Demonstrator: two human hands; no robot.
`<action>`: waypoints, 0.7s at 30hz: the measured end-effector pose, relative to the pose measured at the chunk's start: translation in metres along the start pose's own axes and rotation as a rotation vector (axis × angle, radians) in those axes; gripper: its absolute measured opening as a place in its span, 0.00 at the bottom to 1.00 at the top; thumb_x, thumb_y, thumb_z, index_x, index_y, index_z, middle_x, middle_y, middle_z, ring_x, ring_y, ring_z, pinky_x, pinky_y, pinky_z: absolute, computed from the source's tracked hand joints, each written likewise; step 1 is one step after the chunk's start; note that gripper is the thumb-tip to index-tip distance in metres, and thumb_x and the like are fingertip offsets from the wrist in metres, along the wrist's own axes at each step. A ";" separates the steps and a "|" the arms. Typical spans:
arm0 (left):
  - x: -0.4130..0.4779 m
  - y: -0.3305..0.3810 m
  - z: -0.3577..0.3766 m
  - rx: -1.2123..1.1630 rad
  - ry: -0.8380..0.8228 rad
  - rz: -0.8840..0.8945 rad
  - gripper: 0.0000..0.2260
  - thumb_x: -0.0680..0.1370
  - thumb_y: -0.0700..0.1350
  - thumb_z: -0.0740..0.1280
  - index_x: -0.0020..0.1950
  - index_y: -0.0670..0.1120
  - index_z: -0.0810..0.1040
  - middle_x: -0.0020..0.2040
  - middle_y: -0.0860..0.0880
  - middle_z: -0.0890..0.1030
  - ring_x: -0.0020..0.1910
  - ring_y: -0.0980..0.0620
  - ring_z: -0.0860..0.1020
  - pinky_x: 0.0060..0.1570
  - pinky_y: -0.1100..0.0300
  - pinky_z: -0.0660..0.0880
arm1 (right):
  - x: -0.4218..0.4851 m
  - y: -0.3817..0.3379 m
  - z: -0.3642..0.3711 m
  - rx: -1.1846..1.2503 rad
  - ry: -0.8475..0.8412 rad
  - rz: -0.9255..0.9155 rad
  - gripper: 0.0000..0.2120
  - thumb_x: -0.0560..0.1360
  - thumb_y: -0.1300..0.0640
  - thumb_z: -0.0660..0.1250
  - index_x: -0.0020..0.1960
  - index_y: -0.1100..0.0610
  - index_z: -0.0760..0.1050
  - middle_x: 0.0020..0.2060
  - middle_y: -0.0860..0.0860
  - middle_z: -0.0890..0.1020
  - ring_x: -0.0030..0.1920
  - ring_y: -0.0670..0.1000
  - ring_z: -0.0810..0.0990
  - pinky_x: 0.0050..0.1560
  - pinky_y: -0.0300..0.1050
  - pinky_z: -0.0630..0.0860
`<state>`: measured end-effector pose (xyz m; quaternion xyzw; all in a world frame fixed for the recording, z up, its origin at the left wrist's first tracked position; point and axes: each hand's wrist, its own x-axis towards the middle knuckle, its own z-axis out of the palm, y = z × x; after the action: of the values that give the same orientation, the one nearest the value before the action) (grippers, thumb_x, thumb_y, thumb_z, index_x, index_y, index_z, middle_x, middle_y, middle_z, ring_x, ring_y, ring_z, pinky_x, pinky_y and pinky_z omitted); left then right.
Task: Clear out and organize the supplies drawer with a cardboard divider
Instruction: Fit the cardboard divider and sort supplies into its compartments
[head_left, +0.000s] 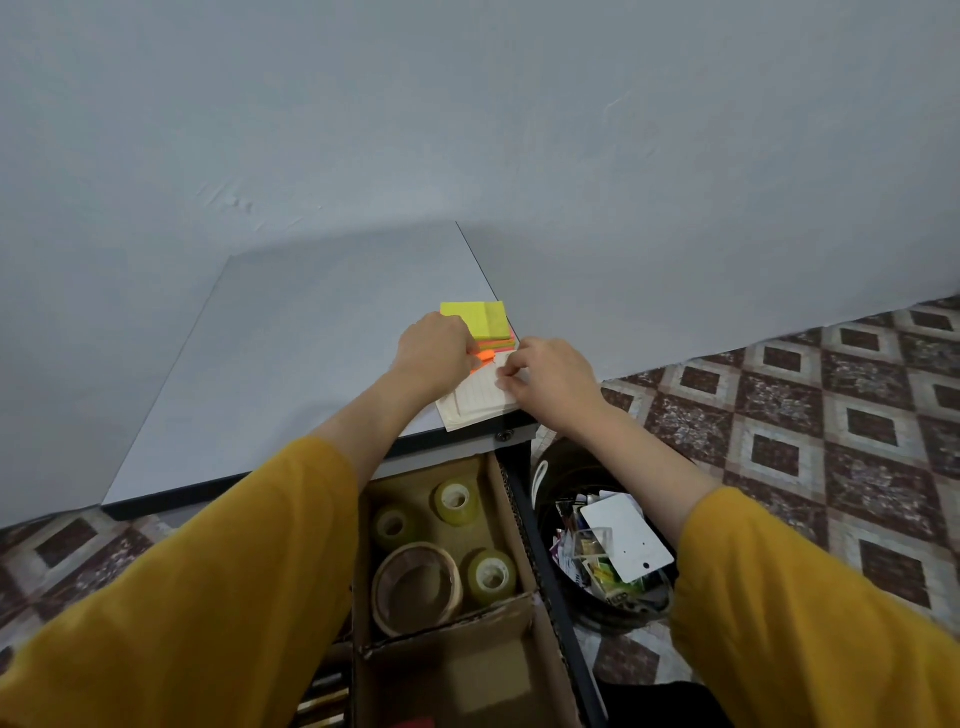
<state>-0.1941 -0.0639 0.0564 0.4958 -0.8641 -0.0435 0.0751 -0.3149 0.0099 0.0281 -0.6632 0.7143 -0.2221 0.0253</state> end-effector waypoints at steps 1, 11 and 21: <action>0.000 0.001 0.000 0.012 -0.003 -0.005 0.13 0.77 0.49 0.65 0.59 0.47 0.81 0.51 0.43 0.80 0.53 0.44 0.76 0.43 0.58 0.69 | 0.000 0.000 0.000 0.004 0.001 0.000 0.12 0.78 0.53 0.62 0.54 0.57 0.81 0.54 0.53 0.79 0.55 0.55 0.75 0.43 0.42 0.65; 0.000 0.006 -0.001 0.125 0.011 0.017 0.14 0.77 0.47 0.65 0.61 0.45 0.78 0.57 0.42 0.78 0.56 0.42 0.76 0.49 0.55 0.72 | 0.000 0.000 0.000 0.007 0.003 -0.004 0.12 0.78 0.53 0.63 0.55 0.56 0.81 0.55 0.52 0.78 0.56 0.54 0.75 0.43 0.40 0.63; -0.010 -0.003 -0.001 -0.044 0.000 0.017 0.11 0.75 0.46 0.70 0.56 0.48 0.81 0.56 0.47 0.79 0.57 0.47 0.75 0.50 0.57 0.71 | -0.001 -0.002 0.000 0.010 0.006 -0.004 0.11 0.77 0.54 0.63 0.54 0.56 0.81 0.54 0.52 0.79 0.55 0.54 0.75 0.45 0.42 0.66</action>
<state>-0.1860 -0.0565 0.0560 0.4868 -0.8670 -0.0619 0.0864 -0.3130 0.0112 0.0288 -0.6639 0.7118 -0.2278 0.0260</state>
